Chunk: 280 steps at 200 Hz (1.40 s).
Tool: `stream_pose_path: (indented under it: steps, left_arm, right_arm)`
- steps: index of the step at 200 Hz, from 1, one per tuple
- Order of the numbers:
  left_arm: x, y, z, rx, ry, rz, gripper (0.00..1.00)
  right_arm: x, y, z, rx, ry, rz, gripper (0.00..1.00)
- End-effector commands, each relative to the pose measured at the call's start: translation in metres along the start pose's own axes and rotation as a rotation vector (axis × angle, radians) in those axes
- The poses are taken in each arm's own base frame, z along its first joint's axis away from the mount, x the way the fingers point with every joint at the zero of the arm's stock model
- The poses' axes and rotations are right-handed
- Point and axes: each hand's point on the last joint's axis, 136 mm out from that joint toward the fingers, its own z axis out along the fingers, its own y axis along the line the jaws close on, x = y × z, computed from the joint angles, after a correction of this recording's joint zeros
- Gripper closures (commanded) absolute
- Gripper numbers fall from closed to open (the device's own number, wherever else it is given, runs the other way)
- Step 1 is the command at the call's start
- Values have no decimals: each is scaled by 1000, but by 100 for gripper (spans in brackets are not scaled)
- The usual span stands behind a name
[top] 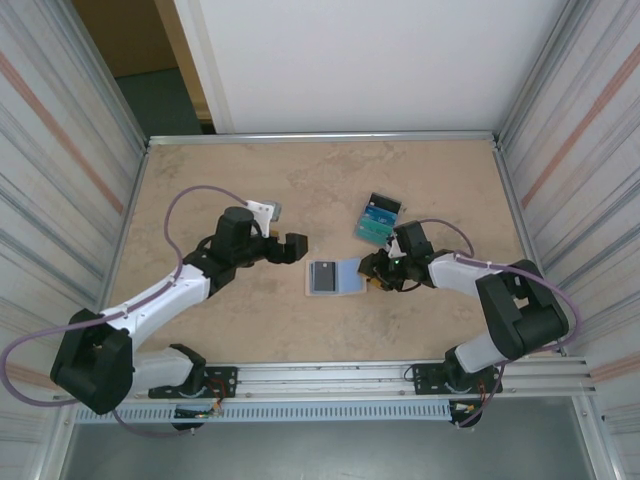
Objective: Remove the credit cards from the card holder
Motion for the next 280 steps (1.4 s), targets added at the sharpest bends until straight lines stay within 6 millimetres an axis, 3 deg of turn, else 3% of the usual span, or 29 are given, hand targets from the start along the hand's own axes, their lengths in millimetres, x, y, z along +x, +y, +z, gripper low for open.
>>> stream_pose_path:
  steps: [1,32,55,75,97,126,161,210,280]
  left_arm:
    - [-5,2,2,-59,-4,66,1]
    - [8,8,6,-128,28,111,2]
    - [21,9,14,-146,71,124,11]
    - [33,4,24,-129,102,123,18]
    - [47,-3,36,-116,147,127,24]
    - [65,-8,50,-86,193,96,34]
    - [76,-14,61,-31,208,43,54]
    - [85,-14,72,-14,231,34,68]
    - [100,-14,83,4,295,35,76]
  right_arm:
    - [-13,-8,-20,80,-81,-40,57]
    - [-22,-17,-49,161,-198,-63,54]
    - [-29,-14,-70,183,-289,-94,54]
    - [-30,1,-80,148,-334,-154,54]
    - [-24,30,-83,89,-333,-260,53]
    - [-12,64,-68,63,-267,-390,54]
    - [-2,84,-34,-10,-126,-399,70]
    - [6,80,8,-43,18,-337,76]
    - [10,70,38,-38,83,-299,80]
